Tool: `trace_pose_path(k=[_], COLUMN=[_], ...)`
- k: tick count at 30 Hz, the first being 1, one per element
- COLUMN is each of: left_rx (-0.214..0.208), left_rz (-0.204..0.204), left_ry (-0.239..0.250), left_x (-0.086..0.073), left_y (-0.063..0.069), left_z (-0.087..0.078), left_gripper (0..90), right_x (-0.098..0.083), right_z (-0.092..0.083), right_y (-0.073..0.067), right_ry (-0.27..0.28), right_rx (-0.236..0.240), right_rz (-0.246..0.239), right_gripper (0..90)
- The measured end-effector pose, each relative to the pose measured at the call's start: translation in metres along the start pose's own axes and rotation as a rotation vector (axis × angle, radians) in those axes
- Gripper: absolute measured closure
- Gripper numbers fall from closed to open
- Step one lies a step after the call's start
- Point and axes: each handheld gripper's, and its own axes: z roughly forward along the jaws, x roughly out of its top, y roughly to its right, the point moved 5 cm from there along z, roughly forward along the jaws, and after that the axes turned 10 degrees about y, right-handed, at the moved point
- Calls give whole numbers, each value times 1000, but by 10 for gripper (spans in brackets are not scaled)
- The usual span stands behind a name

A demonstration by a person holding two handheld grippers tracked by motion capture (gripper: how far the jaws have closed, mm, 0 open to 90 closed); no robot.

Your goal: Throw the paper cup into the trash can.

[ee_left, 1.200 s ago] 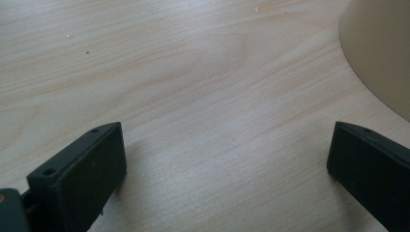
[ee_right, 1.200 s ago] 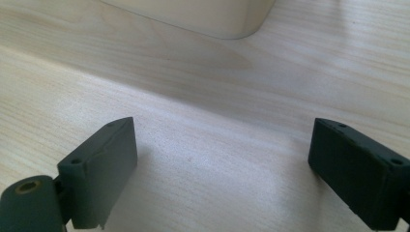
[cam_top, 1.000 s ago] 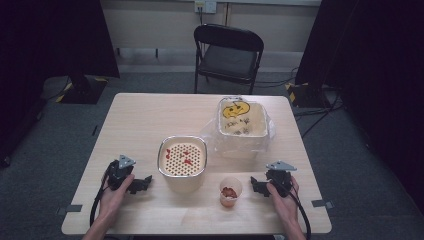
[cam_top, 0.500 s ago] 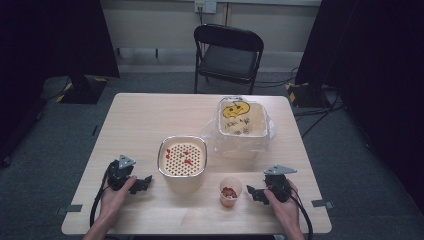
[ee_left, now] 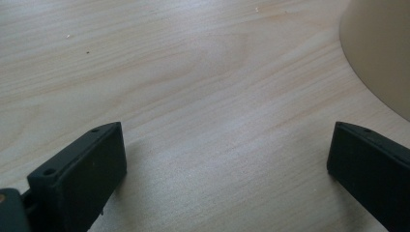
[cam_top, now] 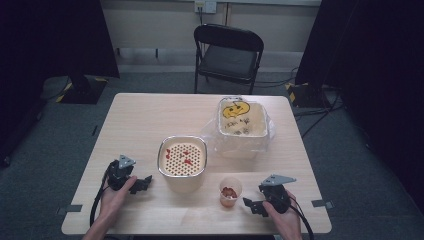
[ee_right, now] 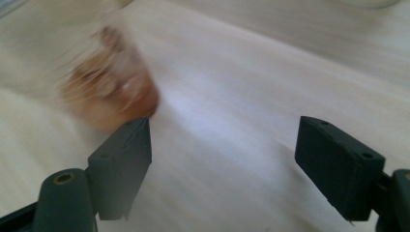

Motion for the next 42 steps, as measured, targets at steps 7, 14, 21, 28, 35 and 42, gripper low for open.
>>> trace_pose_path(k=[7, 14, 21, 28, 35, 42], left_rx=[0, 0, 0, 0, 0, 0], left_rz=[0, 0, 0, 2, 3, 3], left_ry=[0, 0, 0, -2, -1, -1], left_x=[0, 0, 0, 0, 0, 0], left_y=[0, 0, 0, 0, 0, 0], left_z=[0, 0, 0, 0, 0, 0], left_gripper=[0, 0, 0, 0, 0, 0], right_x=[-6, 3, 21, 31, 34, 33], right_z=[-7, 7, 24, 36, 41, 39], right_y=[-20, -38, -48, -57, -59, -57], right_ry=[30, 40, 77, 109, 109, 119], right_rx=[78, 124, 138, 147, 150, 133], right_rz=[-17, -44, -71, -71, -73, -89], right_gripper=[222, 214, 173, 210, 288, 369])
